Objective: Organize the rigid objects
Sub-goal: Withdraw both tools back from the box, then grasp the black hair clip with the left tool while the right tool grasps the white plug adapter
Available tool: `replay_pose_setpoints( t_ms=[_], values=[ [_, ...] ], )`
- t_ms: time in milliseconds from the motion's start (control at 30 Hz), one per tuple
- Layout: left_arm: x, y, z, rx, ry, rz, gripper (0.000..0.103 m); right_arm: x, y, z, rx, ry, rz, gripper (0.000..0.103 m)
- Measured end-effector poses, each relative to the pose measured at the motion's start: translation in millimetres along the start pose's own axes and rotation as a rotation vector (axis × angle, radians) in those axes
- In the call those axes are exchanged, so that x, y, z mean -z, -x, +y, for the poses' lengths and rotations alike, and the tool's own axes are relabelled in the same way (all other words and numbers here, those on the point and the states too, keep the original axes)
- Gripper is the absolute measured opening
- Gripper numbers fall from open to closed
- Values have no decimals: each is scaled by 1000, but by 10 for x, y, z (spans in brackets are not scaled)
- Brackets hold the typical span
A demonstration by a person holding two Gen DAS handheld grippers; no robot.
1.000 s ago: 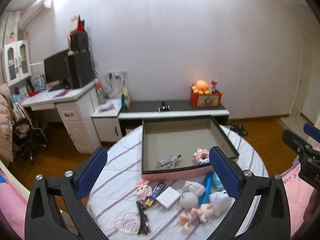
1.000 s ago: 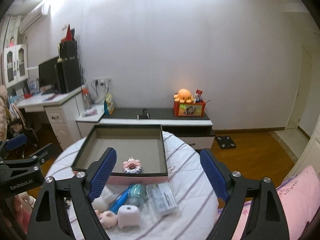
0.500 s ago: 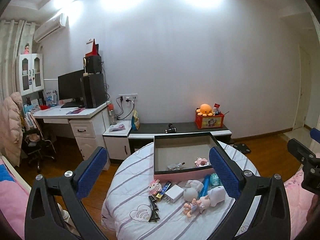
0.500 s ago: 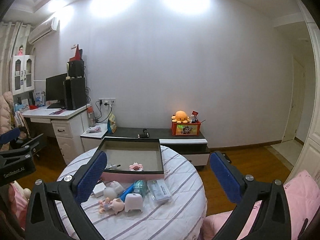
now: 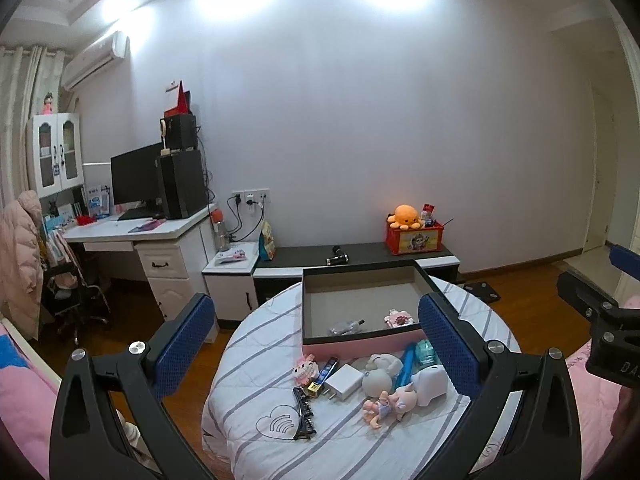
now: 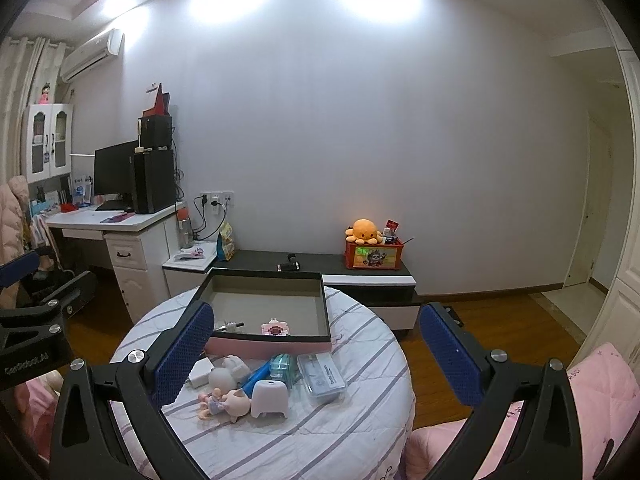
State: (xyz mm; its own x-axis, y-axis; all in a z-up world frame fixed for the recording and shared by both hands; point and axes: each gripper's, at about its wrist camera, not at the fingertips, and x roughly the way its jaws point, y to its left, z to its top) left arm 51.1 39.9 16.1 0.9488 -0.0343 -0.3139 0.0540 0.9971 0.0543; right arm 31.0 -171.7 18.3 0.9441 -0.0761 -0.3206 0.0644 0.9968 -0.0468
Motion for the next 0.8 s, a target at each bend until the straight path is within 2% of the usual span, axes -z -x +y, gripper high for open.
replay_pose_setpoints(
  t_ms=[167, 333, 667, 800],
  values=[
    [38, -173, 27, -13, 1, 32, 103, 5, -99, 20, 9, 11, 14, 103],
    [188, -532, 59, -36, -1, 131, 103, 88, -407, 62, 9, 23, 97, 103],
    [888, -1377, 231, -74, 22, 428, 103, 663, -1403, 236, 30, 87, 413, 103],
    [1174, -1666, 316, -89, 37, 541, 103, 926, -1733, 263, -6, 78, 524, 103]
  ],
)
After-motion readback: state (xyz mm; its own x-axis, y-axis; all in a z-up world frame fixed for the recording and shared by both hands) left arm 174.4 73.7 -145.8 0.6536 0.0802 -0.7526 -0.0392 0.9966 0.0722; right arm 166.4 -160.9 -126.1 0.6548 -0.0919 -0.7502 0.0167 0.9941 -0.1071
